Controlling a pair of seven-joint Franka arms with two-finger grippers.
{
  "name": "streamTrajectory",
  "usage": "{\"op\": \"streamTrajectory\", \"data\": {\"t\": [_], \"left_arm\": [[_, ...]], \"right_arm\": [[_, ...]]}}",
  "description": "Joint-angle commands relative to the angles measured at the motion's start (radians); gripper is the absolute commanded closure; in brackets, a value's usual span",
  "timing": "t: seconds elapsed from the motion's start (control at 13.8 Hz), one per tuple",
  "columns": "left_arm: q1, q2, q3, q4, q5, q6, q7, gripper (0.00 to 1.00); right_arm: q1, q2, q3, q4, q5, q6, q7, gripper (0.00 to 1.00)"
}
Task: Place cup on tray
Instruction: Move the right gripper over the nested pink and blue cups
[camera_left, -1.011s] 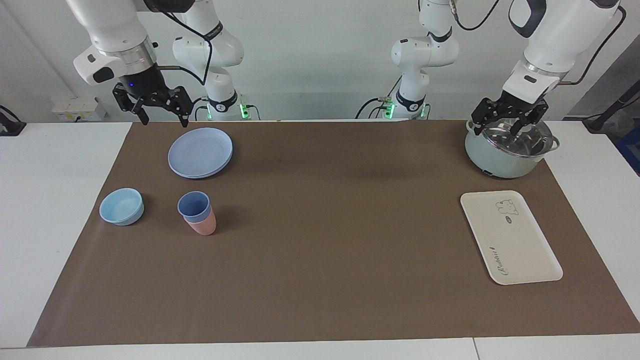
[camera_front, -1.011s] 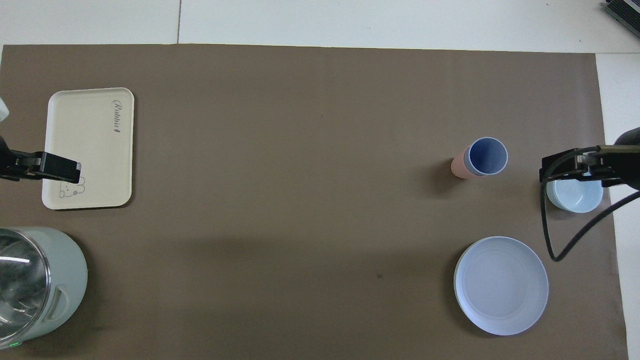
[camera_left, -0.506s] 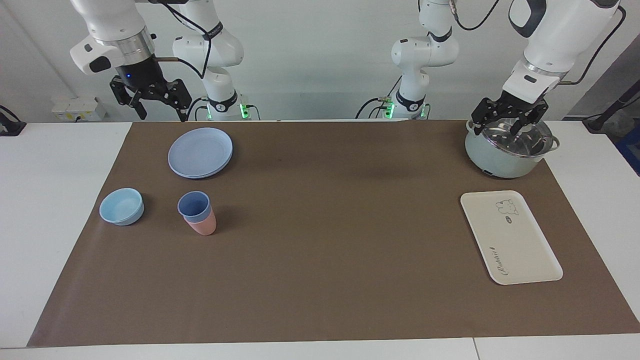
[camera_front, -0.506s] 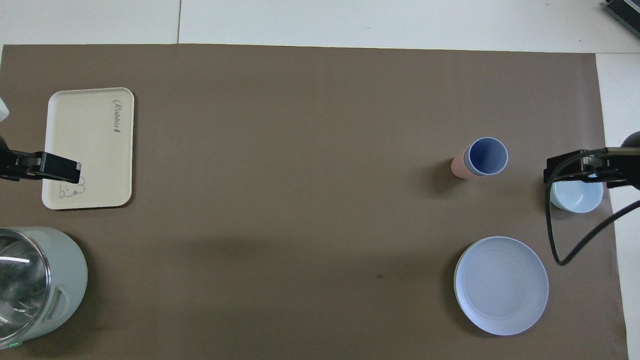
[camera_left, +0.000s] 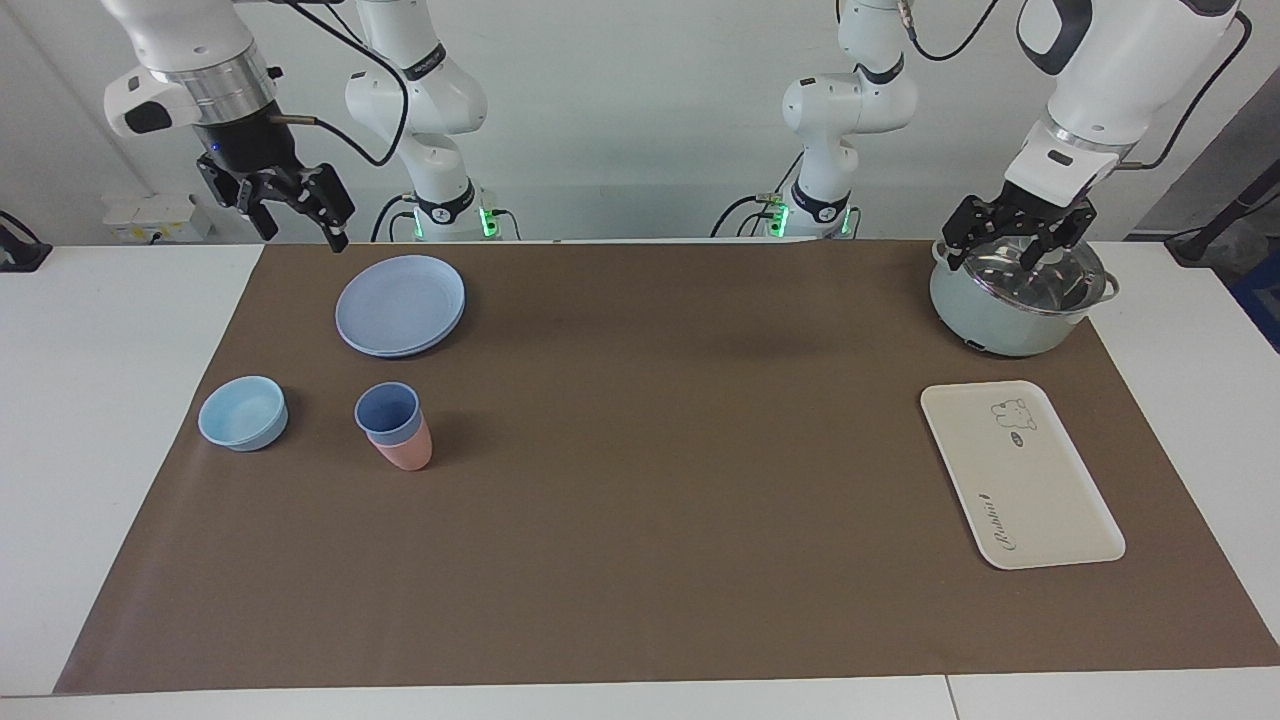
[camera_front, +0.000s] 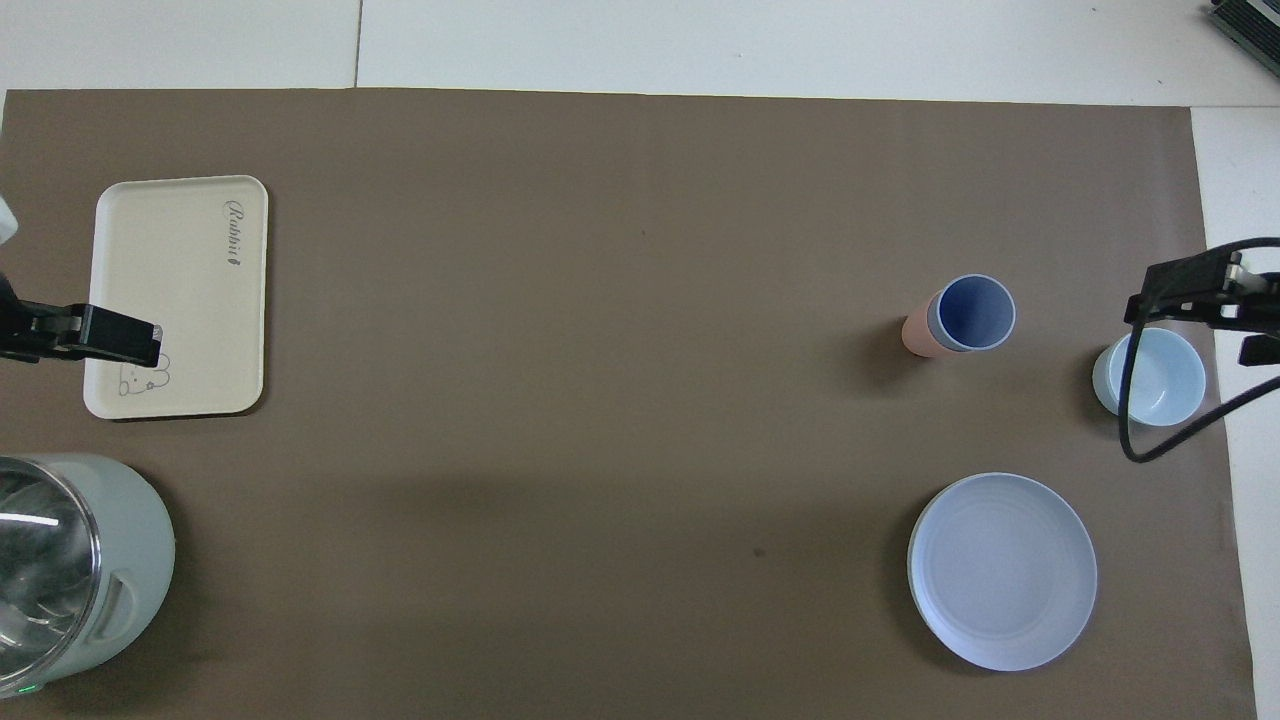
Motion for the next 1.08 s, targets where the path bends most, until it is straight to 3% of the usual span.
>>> {"op": "streamTrajectory", "data": {"t": [0.0,0.43,1.01], "left_arm": [[0.013,-0.029,-0.004,-0.031,-0.014,0.012,0.01,0.0],[0.013,-0.029,-0.004,-0.031,-0.014,0.011,0.01,0.0],[0.013,-0.029,-0.004,-0.033,-0.014,0.011,0.01,0.0]], "right_arm": [[-0.015,0.075,0.007,0.001,0.024,0.06,0.193,0.03],[-0.101,0.228,0.007,0.001,0.134,0.143,0.458,0.03],[-0.215,0.397,0.007,0.004,0.386,0.179,0.541,0.02]]}}
